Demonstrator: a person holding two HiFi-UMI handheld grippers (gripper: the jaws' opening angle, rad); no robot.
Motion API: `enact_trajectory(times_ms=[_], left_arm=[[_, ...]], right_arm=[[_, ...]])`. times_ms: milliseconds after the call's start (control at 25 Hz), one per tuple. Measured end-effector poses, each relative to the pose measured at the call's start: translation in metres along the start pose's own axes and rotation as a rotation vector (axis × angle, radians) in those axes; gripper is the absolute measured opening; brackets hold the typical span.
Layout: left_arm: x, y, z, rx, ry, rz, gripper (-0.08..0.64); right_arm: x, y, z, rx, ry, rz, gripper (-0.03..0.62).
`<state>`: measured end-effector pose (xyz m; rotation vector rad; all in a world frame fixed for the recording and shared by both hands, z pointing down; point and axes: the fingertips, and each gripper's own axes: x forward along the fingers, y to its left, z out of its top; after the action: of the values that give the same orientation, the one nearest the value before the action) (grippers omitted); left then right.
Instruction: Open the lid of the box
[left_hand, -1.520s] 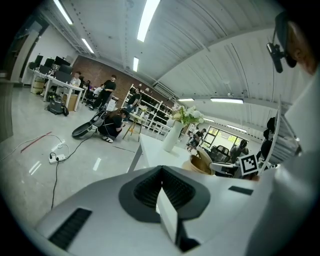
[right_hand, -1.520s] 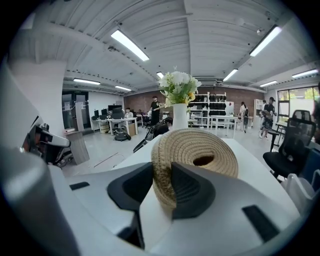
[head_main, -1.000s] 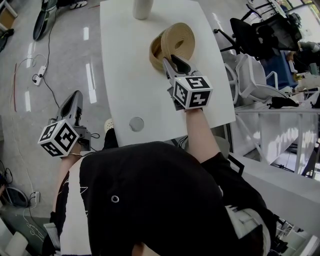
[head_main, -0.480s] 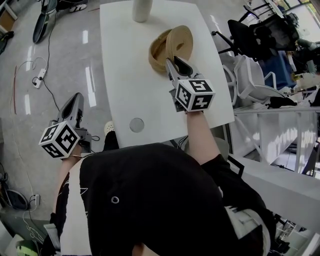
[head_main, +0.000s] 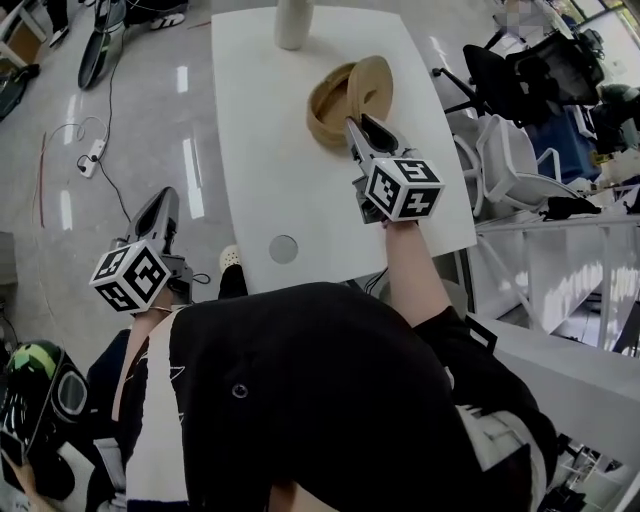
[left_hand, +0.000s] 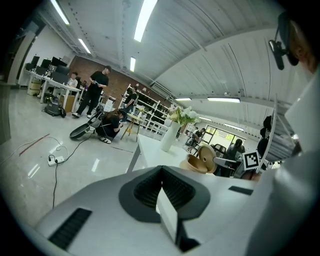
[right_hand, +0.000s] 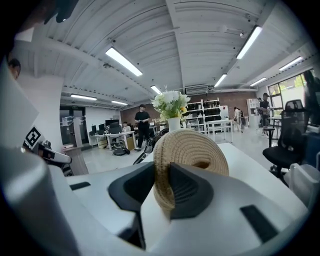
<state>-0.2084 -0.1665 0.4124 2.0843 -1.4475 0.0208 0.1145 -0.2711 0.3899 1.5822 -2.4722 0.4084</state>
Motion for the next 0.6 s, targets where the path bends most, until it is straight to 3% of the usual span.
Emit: enact_trajectory(times_ms=[600], left_arm=[[0.005,-0.016,0.002,0.006,-0.004,-0.007,0.011]], right_arm=[[-0.016,-0.013,0.018,0.173,-0.078,0.009,0.094]])
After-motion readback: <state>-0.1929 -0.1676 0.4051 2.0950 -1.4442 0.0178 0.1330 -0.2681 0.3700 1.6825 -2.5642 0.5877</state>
